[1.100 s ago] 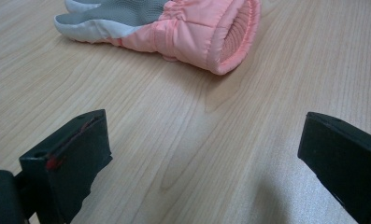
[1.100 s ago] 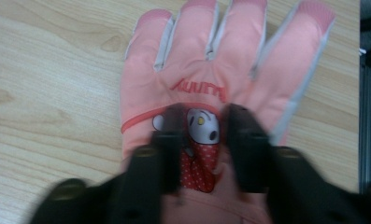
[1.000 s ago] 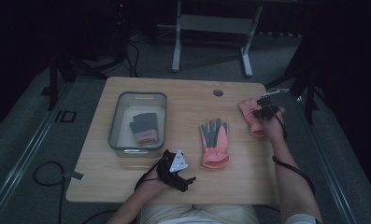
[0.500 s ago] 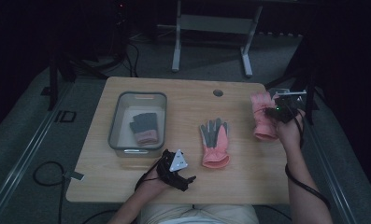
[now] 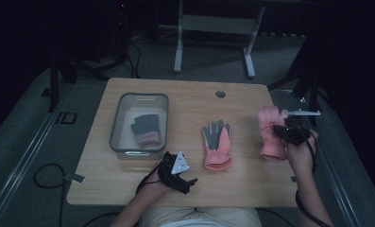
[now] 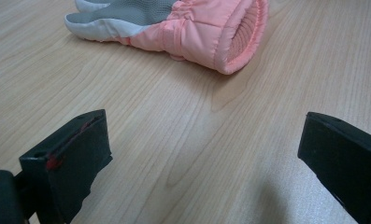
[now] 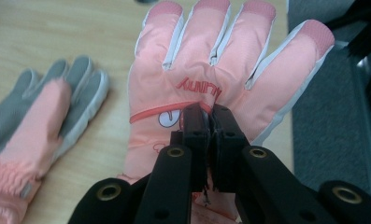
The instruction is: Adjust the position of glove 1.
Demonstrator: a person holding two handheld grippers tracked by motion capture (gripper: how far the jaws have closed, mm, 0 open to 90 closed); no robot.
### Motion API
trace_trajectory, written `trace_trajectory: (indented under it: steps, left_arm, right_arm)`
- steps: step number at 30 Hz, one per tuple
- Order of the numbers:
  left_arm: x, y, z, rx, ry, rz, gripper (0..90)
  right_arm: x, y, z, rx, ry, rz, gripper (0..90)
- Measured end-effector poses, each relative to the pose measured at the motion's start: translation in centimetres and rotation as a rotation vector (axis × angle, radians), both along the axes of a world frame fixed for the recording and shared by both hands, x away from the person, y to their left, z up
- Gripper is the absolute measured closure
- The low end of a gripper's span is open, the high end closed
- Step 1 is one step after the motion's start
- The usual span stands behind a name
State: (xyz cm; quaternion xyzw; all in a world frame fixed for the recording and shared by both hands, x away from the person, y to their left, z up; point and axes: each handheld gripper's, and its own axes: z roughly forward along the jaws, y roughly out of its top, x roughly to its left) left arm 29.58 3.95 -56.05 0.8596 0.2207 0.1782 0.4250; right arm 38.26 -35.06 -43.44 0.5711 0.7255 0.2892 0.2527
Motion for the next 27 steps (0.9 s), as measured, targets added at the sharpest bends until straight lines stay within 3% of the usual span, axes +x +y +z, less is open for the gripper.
trace_trajectory:
  steps: [4, 5, 7, 18, 23, 27]
  left_arm:
    - [0.0, 0.0, 0.0, -0.002, -0.002, -0.002, 2.0]
    - [0.0, 0.0, 0.0, -0.002, -0.002, -0.002, 2.0]
    - [0.0, 0.0, 0.0, -0.003, -0.004, -0.002, 2.0]
    - [0.0, 0.0, -0.1, -0.002, 0.0, -0.002, 2.0]
    - [-0.1, 0.0, 0.0, -0.003, 0.0, -0.003, 2.0]
    - [-0.1, 0.0, -0.1, 0.006, -0.009, -0.001, 2.0]
  right_arm:
    - [-0.5, 0.3, -2.4, 0.017, 0.03, 0.017, 86.0]
    - [-0.5, 0.3, -2.4, 0.017, 0.03, 0.017, 86.0]
    - [-0.4, 0.6, -4.0, 0.026, 0.06, 0.029, 85.9]
    - [0.8, 1.4, -7.8, -0.011, 0.104, 0.042, 84.9]
    - [0.9, 1.8, -8.5, -0.026, 0.102, 0.056, 82.1]
    - [0.8, 1.6, -8.0, -0.028, 0.086, 0.058, 77.9]
